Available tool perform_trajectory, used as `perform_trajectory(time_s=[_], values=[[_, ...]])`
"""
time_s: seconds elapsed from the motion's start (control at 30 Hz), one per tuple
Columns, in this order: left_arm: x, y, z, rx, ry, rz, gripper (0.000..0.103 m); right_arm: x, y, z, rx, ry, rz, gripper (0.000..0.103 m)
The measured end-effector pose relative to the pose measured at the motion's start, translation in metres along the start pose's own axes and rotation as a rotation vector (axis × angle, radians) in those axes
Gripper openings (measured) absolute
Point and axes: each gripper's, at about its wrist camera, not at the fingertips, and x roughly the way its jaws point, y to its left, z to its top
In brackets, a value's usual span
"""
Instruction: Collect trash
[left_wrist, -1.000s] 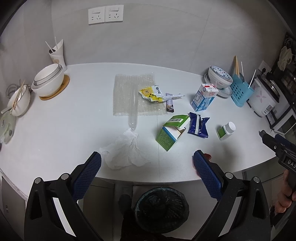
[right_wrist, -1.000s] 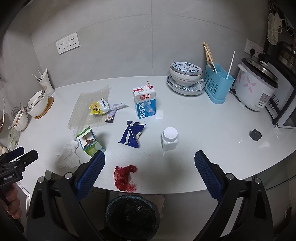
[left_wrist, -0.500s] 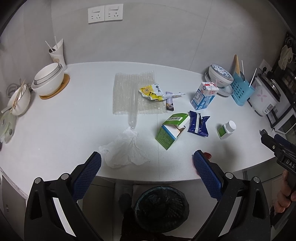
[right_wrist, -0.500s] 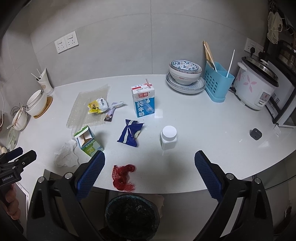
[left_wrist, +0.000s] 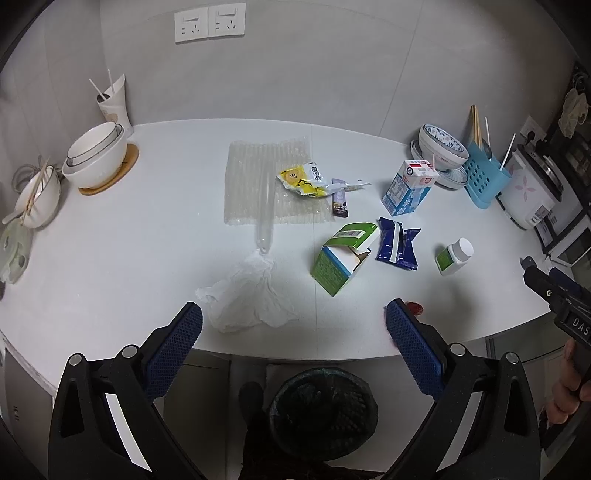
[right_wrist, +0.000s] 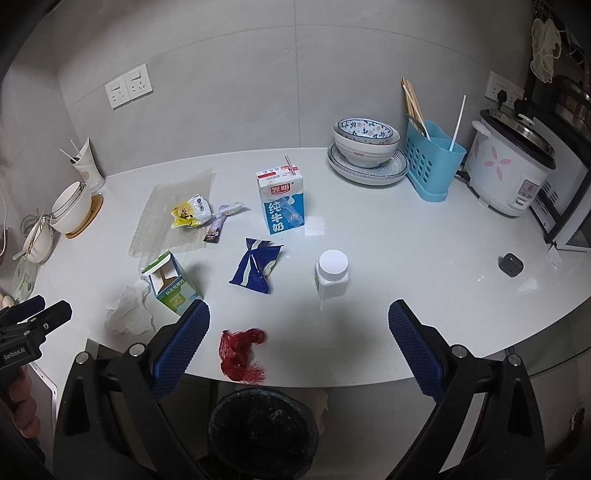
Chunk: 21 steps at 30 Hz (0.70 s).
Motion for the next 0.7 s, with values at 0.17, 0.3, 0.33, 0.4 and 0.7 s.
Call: perform_trajectory(time_s=[0.17,0.3,0.33,0.4,0.7], values=[[0.0006,0.0011,0.0014,-0.004,-0.002,0.003,0.097,-0.0003,-0.0008,0.0001,0.000,-0.005,0.004,0.093],[0.0011,0.0010,0.0030,-0.012,0.005,0.002,0.097,-0.0018,0.0012,-0.0009,0.000,-0.011,0.005,0.093],[0.0012,0.0011,0.0035,-0.014,0.006,0.001,0.097,-0.0022,0.0015,-0.0012,0.001,-0.012,0.003,0.093],[0.0001,0.0005,0.0037,-0.012,0.004,0.000,0.097,-0.0022,0.0012,-0.0017,0.002,-0.011,0.004,0.093],[0.0002,-0.0029,0.0040,-0.009,0.006,0.003,0.097,-0.0026,-0.0003,-0.0022,0.003,-0.014,-0.001,0.093]])
